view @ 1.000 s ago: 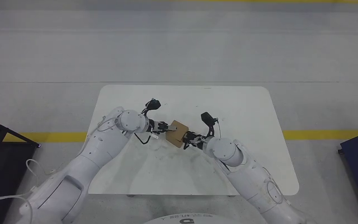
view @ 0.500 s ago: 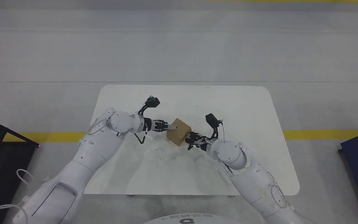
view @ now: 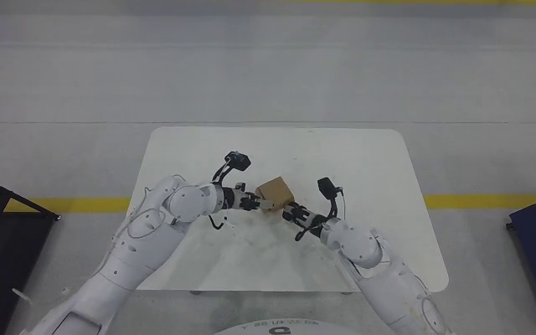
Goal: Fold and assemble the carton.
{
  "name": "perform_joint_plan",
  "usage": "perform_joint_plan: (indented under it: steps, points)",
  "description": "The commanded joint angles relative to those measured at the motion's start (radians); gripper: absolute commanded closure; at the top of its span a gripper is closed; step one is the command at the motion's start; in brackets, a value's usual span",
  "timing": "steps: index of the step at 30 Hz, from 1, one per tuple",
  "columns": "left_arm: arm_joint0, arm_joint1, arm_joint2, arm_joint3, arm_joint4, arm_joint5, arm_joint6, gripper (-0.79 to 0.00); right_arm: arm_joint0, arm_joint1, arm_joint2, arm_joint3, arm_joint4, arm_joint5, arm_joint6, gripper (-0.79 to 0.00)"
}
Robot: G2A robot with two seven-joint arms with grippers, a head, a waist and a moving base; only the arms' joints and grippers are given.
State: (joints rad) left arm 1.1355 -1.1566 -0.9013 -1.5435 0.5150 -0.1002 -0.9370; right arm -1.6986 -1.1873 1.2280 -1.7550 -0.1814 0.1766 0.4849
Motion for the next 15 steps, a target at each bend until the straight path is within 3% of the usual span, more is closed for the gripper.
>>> perform_joint_plan:
  steps: [1,7,12,15]
  points:
    - [0.010,0.002,0.000,-0.017,0.020,0.016,0.004,-0.785,-0.028,0.005,0.023,-0.007,0.011,-0.062,0.007,0.000]
    - [0.010,0.003,0.014,-0.040,0.069,0.036,-0.015,-0.785,-0.093,0.020,0.083,-0.015,0.044,-0.208,0.039,0.000]
    - [-0.060,-0.004,0.016,-0.021,0.049,0.039,-0.073,-0.785,-0.078,0.022,0.083,-0.014,0.044,-0.171,0.057,0.000]
    - [-0.096,-0.003,-0.002,-0.025,-0.009,-0.019,-0.128,-0.785,-0.068,0.022,0.073,-0.013,0.039,-0.153,0.056,0.000]
